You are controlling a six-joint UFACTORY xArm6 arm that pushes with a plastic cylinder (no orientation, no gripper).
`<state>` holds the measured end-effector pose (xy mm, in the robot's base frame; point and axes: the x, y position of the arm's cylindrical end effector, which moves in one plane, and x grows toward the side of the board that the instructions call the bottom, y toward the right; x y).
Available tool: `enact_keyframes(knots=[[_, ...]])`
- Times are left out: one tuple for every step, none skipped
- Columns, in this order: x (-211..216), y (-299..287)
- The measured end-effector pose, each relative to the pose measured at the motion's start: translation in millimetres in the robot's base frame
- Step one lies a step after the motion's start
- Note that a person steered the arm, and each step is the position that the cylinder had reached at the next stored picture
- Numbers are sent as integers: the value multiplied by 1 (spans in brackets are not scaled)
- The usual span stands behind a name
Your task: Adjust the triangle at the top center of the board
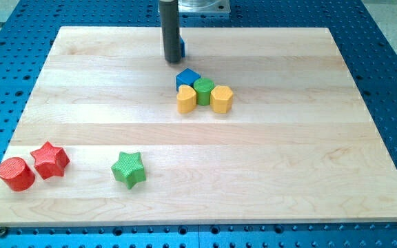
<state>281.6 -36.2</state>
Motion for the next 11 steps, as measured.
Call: enact_keyframes(knots=[[-4, -28], [-22, -27], [-45, 16], [-43, 23], [8, 26], [-7, 113], [-88, 145], [-89, 103], [-61, 67], [-23, 77], [-6, 113]])
